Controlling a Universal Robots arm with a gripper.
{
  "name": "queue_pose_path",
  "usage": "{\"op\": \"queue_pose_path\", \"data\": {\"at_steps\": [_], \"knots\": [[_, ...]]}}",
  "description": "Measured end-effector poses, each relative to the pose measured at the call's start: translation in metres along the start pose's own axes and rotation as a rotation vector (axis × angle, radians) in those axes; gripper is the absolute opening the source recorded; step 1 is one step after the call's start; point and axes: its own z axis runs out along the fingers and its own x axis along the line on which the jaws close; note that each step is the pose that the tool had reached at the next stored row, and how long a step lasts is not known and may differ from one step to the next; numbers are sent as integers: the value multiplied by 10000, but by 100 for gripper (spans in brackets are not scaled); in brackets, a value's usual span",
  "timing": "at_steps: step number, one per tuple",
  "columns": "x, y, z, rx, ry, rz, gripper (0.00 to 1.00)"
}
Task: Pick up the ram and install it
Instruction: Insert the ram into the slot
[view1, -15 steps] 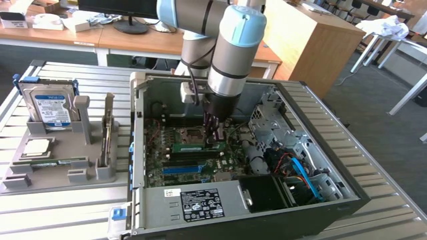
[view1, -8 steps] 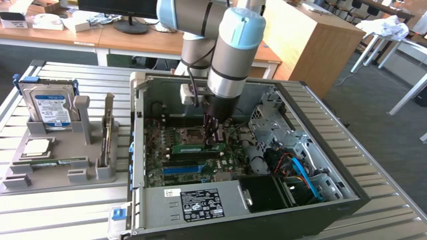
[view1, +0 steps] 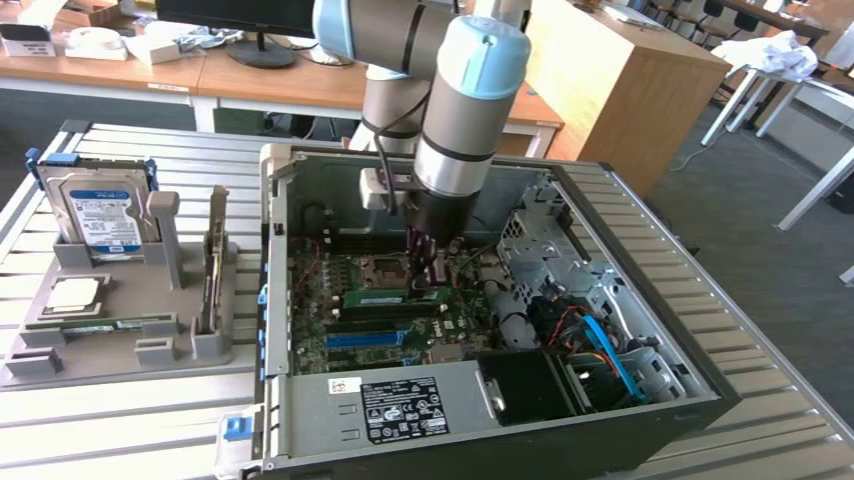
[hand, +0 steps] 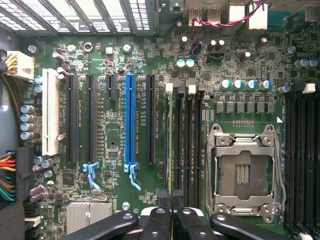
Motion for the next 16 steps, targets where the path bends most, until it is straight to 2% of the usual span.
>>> {"op": "queue_pose_path", "data": {"at_steps": [16], "knots": [[-11, 6, 30, 0, 0, -2, 12]]}}
